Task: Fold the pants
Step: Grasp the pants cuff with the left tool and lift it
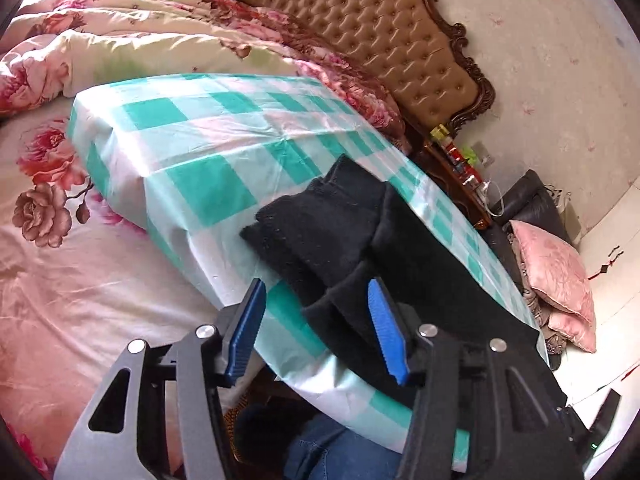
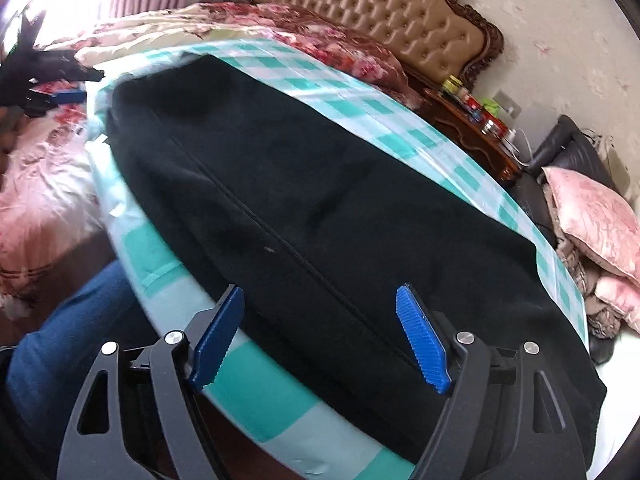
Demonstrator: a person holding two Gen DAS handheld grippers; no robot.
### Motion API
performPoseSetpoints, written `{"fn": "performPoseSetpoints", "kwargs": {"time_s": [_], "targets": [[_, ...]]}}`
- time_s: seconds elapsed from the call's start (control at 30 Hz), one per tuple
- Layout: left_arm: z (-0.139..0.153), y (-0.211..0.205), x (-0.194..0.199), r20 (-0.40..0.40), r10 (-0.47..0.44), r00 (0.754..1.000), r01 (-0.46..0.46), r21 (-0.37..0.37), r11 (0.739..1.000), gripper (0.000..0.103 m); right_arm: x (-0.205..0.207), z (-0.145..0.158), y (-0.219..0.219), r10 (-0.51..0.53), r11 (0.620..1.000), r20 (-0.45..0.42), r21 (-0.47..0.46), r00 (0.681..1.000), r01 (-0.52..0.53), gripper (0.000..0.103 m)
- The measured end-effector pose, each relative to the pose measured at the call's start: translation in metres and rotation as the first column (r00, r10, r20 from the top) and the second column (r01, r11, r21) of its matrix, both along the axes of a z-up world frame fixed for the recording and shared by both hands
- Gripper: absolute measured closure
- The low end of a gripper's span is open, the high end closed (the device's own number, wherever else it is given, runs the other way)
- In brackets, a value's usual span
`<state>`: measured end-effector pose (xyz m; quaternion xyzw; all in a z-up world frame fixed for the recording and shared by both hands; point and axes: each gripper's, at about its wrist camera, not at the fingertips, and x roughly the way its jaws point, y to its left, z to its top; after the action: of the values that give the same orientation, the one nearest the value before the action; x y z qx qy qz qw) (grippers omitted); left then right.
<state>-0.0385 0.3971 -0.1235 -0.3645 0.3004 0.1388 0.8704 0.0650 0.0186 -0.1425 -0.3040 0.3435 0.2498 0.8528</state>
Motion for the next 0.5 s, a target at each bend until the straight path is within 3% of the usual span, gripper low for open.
{"fn": "performPoseSetpoints", "kwargs": {"time_s": [0.07,0.13,0.2,0.3,0.37,0.4,0.43,0.5], "targets": [[0.003,-0.009,0.004,0.016,-0.038,0.999,0.038,-0.006,0.999,0.05,0.01,-0.012,-0.003,-0.008,1.0,-0.032,0.005,0.999,0.008,0.03],[0.001,-0.011,0.008,0.019,-0.046,0.999,0.046,-0.028,0.999,0.05,0.007,-0.016,-0.005,0.016,0.999,-0.051,0.037,0.999,-0.014,0.041],[-0.005,-0.006,0.007,0.035,-0.025,0.999,0.028,-0.095,0.995,0.051,0.002,-0.015,-0.002,0.04,0.999,-0.04,0.029,0.998,-0.039,0.047],[-0.018,0.007,0.005,0.039,0.024,0.999,-0.015,-0.229,0.973,0.062,-0.002,-0.017,0.0,0.057,0.998,-0.04,0.033,0.998,-0.055,0.049],[-0.024,0.014,0.002,0.049,0.053,0.997,-0.037,-0.284,0.958,0.062,-0.001,-0.016,-0.001,0.057,0.997,-0.052,0.046,0.997,-0.055,0.049],[-0.024,0.015,0.002,0.057,0.055,0.997,-0.036,-0.291,0.956,0.062,-0.002,-0.016,0.0,0.061,0.997,-0.045,0.04,0.997,-0.059,0.043],[-0.024,0.015,0.004,0.061,0.052,0.997,-0.032,-0.291,0.956,0.062,-0.007,-0.015,0.002,0.07,0.997,-0.022,0.022,0.997,-0.069,0.028],[-0.026,0.015,0.009,0.061,0.044,0.997,-0.023,-0.303,0.953,0.062,-0.01,-0.013,0.001,0.093,0.995,0.007,0.029,0.996,-0.093,0.026]]}}
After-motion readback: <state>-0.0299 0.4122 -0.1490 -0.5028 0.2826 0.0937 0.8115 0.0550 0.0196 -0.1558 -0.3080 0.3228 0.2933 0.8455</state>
